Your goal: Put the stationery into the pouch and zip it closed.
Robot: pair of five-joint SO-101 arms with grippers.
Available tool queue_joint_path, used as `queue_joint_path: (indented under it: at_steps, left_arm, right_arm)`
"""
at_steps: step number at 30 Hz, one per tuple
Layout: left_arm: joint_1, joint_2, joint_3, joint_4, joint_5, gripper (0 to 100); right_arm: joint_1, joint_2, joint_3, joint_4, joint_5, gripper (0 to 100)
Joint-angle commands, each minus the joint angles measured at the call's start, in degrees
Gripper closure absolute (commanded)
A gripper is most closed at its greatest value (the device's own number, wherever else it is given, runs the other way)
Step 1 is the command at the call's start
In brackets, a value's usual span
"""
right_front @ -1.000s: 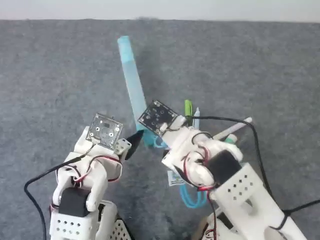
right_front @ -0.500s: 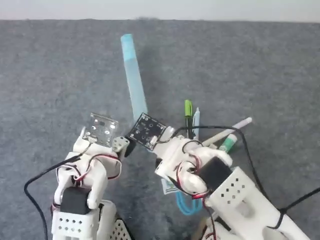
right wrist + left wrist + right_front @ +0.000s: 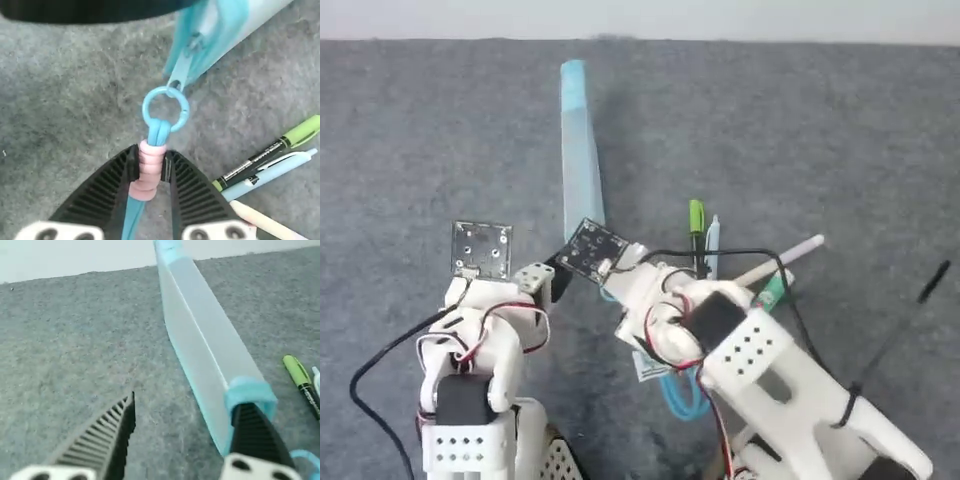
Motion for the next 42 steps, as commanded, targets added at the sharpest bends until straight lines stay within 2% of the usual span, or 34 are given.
queue_joint_path:
  at_steps: [1,5,9,14,18,22,25,28,30,36,42]
  left_arm:
    - [-2.7,-1.0,-0.6,-3.3,1.4,72]
    - [-2.5,-0.9,0.4,-3.5,1.3,72]
    - [-2.2,-0.9,1.0,-4.1,1.5,74]
    - [-1.7,-0.9,1.3,-4.2,1.6,75]
    - [-0.8,-0.9,1.4,-4.2,1.6,75]
    - [1.5,-1.2,2.5,-4.1,1.2,75]
    - [2.9,-1.1,2.8,-4.0,1.1,75]
    - [3.3,-1.0,2.9,-3.8,1.2,75]
    - [3.0,-1.0,2.9,-3.8,1.5,75]
    - [1.0,-1.1,3.8,-1.1,1.1,75]
    - [-0.8,-1.4,9.9,-2.2,1.2,75]
  right_arm:
    - [4.3,2.1,-1.2,2.2,0.8,99.1]
    - [10.2,1.9,-8.0,6.3,1.0,99.1]
    - [12.9,-1.1,-20.1,14.8,2.9,99.1]
    - [10.1,-4.4,-29.5,23.1,3.0,99.1]
    - [3.7,-6.1,-27.4,23.4,2.8,99.1]
    - [2.4,-8.7,-23.9,23.1,3.2,99.1]
    - [2.2,-10.2,-16.2,17.9,3.1,98.6]
    - [2.2,-9.3,-4.4,4.2,0.2,96.1]
    - [2.4,-7.6,0.4,-2.9,-2.3,90.4]
    - [2.1,-2.2,-0.7,-4.7,-3.4,66.8]
    - [-3.7,7.3,-1.0,-11.6,-3.6,66.4]
